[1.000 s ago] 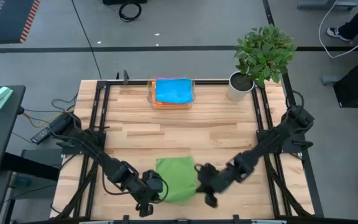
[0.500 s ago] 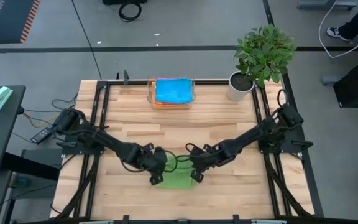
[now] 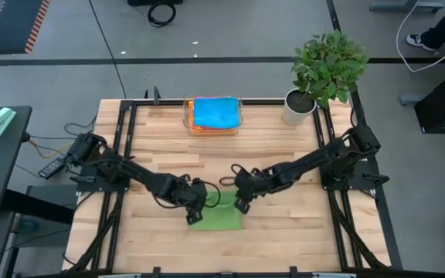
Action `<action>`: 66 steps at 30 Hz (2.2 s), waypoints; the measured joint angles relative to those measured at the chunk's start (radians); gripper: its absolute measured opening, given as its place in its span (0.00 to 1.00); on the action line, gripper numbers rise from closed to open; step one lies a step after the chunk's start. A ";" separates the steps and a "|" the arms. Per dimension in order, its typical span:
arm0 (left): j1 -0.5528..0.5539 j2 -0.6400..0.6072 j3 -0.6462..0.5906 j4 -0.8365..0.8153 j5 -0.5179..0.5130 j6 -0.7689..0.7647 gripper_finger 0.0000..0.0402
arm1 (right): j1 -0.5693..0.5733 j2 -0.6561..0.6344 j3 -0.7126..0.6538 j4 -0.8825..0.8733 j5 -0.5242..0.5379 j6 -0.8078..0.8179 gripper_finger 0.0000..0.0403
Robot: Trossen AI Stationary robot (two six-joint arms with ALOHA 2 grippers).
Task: Fold microfiber towels
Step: Fold the green microfiber towel
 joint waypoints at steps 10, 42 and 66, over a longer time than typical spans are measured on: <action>0.007 0.002 0.000 -0.014 -0.001 -0.006 0.03 | 0.034 -0.082 0.001 0.048 -0.044 -0.015 0.35; 0.012 -0.083 0.018 -0.130 -0.008 -0.092 0.16 | -0.022 0.129 -0.041 0.158 0.084 0.064 0.01; -0.009 -0.058 -0.161 0.210 -0.145 -0.160 0.03 | -0.032 0.065 -0.095 0.189 0.153 0.030 0.01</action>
